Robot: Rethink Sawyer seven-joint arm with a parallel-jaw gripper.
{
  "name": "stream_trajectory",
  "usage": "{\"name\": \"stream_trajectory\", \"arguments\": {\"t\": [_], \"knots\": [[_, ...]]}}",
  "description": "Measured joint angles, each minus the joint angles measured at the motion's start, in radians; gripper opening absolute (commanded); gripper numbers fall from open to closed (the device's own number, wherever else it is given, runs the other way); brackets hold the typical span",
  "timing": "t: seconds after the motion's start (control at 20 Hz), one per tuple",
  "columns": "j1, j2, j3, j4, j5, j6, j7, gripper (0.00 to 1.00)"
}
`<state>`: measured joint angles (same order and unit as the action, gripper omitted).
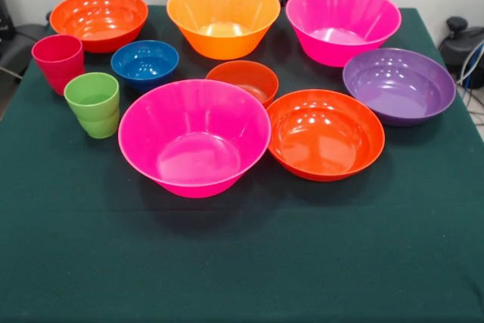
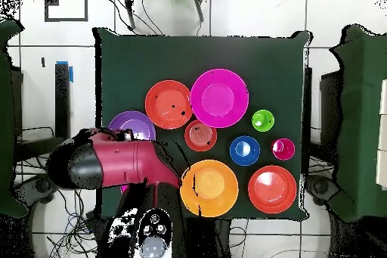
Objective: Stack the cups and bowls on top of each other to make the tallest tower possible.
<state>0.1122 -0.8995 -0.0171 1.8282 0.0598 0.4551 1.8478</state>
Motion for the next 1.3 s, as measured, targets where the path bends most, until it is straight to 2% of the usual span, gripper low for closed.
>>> {"name": "stream_trajectory", "arguments": {"t": [1.3], "knots": [[0.015,0.323,-0.023,-0.317,0.001,-0.026,0.0,1.0]]}}
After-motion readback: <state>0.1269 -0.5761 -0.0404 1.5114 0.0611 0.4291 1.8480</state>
